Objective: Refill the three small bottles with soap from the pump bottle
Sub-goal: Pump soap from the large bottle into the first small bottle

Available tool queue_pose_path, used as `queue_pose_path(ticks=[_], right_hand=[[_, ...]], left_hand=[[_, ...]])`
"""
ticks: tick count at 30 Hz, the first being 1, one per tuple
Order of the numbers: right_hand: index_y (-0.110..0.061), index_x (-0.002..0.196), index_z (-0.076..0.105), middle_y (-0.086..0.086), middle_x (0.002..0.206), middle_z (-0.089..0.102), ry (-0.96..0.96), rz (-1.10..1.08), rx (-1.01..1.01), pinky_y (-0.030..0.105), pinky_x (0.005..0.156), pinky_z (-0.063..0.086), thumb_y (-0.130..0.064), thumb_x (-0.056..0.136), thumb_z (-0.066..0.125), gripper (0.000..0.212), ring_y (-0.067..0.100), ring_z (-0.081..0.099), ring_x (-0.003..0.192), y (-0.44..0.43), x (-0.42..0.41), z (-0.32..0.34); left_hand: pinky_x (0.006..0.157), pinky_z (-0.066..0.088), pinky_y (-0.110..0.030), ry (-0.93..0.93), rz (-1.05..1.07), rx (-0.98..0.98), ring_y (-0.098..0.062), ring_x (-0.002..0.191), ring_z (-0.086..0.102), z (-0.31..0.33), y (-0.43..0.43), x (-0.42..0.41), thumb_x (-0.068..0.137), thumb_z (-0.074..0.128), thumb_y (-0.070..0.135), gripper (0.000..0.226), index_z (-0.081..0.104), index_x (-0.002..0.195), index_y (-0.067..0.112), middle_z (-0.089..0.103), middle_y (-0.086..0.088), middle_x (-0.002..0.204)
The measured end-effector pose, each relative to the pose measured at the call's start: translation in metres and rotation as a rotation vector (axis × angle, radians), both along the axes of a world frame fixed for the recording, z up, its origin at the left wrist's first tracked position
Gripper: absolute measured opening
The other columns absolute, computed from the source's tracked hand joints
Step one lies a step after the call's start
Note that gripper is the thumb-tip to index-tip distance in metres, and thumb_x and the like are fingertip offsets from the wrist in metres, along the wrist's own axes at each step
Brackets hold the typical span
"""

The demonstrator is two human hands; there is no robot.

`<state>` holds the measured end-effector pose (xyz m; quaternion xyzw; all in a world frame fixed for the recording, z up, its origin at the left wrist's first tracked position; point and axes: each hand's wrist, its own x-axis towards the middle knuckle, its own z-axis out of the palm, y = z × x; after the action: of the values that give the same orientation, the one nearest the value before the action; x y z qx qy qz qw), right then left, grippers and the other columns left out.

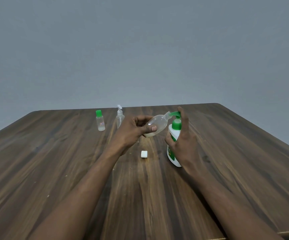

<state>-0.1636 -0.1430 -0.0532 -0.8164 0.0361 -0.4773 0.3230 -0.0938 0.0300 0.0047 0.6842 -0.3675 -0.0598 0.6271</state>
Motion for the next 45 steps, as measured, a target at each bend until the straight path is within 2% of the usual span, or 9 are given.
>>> queue_pose_path(ticks=[2, 6, 11, 15, 18, 24, 37, 40, 45], right_hand=[[-0.033, 0.152, 0.022, -0.006, 0.094, 0.061, 0.001, -0.005, -0.001, 0.02, 0.061, 0.043, -0.02, 0.085, 0.071, 0.084, 0.011, 0.059, 0.069, -0.001, 0.0008, -0.0013], [-0.035, 0.149, 0.024, -0.009, 0.092, 0.059, -0.016, -0.019, -0.018, 0.006, 0.06, 0.037, -0.018, 0.083, 0.071, 0.083, 0.01, 0.057, 0.067, -0.003, 0.0035, -0.0032], [-0.026, 0.145, 0.033, -0.013, 0.098, 0.056, -0.035, -0.033, -0.027, 0.016, 0.061, 0.034, -0.021, 0.087, 0.07, 0.069, 0.004, 0.05, 0.074, -0.0026, 0.004, -0.0041], [-0.022, 0.14, 0.036, -0.013, 0.101, 0.055, -0.069, -0.019, -0.025, 0.01, 0.064, 0.033, -0.018, 0.088, 0.07, 0.062, -0.003, 0.046, 0.079, -0.001, 0.0052, -0.0033], [-0.029, 0.146, 0.03, -0.014, 0.096, 0.055, -0.054, -0.017, -0.025, 0.001, 0.063, 0.036, -0.02, 0.089, 0.069, 0.07, 0.001, 0.049, 0.07, -0.0015, 0.0048, -0.004], [-0.043, 0.153, 0.014, -0.016, 0.088, 0.053, 0.001, -0.029, -0.024, 0.005, 0.055, 0.034, -0.028, 0.087, 0.069, 0.087, -0.005, 0.055, 0.066, -0.0037, 0.0049, -0.0044], [-0.026, 0.139, 0.036, -0.014, 0.099, 0.055, -0.066, -0.029, -0.022, 0.017, 0.062, 0.037, -0.019, 0.09, 0.07, 0.06, 0.003, 0.049, 0.073, 0.0002, 0.004, -0.0036], [-0.031, 0.147, 0.029, -0.015, 0.097, 0.055, -0.039, -0.021, -0.025, 0.008, 0.061, 0.04, -0.023, 0.09, 0.069, 0.07, 0.0, 0.053, 0.069, 0.0, 0.0019, -0.0025], [-0.028, 0.153, 0.026, -0.016, 0.091, 0.054, -0.01, -0.014, -0.004, -0.002, 0.064, 0.036, -0.024, 0.087, 0.073, 0.081, -0.013, 0.054, 0.072, 0.0001, 0.0011, -0.0013]], left_hand=[[0.083, 0.058, -0.023, 0.002, -0.003, -0.011, -0.002, 0.088, 0.074, -0.0003, -0.0001, 0.0002, 0.085, 0.078, 0.008, 0.031, 0.075, 0.095, 0.037, 0.08, 0.014, 0.093], [0.081, 0.059, -0.023, 0.018, -0.011, -0.011, -0.004, 0.09, 0.074, -0.001, 0.0001, 0.0018, 0.085, 0.077, 0.009, 0.029, 0.075, 0.098, 0.034, 0.08, 0.012, 0.095], [0.087, 0.058, -0.023, 0.019, -0.021, -0.002, -0.005, 0.094, 0.074, -0.0024, 0.0009, 0.0026, 0.086, 0.077, 0.01, 0.028, 0.075, 0.101, 0.033, 0.08, 0.01, 0.098], [0.083, 0.057, -0.017, 0.03, -0.027, -0.003, -0.004, 0.095, 0.074, -0.0065, 0.0006, 0.0018, 0.086, 0.077, 0.008, 0.027, 0.075, 0.104, 0.029, 0.08, 0.009, 0.099], [0.088, 0.058, -0.024, 0.035, -0.029, -0.012, -0.007, 0.098, 0.074, -0.0063, 0.0001, 0.0009, 0.086, 0.077, 0.009, 0.027, 0.075, 0.106, 0.027, 0.08, 0.006, 0.102], [0.089, 0.058, -0.027, 0.046, -0.039, -0.02, -0.008, 0.095, 0.074, -0.0007, -0.001, 0.0003, 0.085, 0.078, 0.012, 0.026, 0.076, 0.103, 0.031, 0.08, 0.007, 0.101], [0.092, 0.058, -0.034, 0.066, -0.026, 0.008, -0.013, 0.099, 0.074, -0.0068, 0.0016, -0.0024, 0.085, 0.078, 0.013, 0.025, 0.076, 0.102, 0.031, 0.08, 0.004, 0.102], [0.091, 0.058, -0.036, 0.069, -0.03, -0.022, -0.015, 0.099, 0.074, -0.0062, -0.0003, -0.0025, 0.084, 0.079, 0.013, 0.025, 0.078, 0.099, 0.033, 0.08, 0.002, 0.103], [0.086, 0.06, -0.023, 0.054, -0.061, -0.069, -0.01, 0.099, 0.075, -0.0048, -0.0019, -0.0034, 0.083, 0.08, 0.014, 0.03, 0.08, 0.093, 0.043, 0.08, 0.006, 0.102]])
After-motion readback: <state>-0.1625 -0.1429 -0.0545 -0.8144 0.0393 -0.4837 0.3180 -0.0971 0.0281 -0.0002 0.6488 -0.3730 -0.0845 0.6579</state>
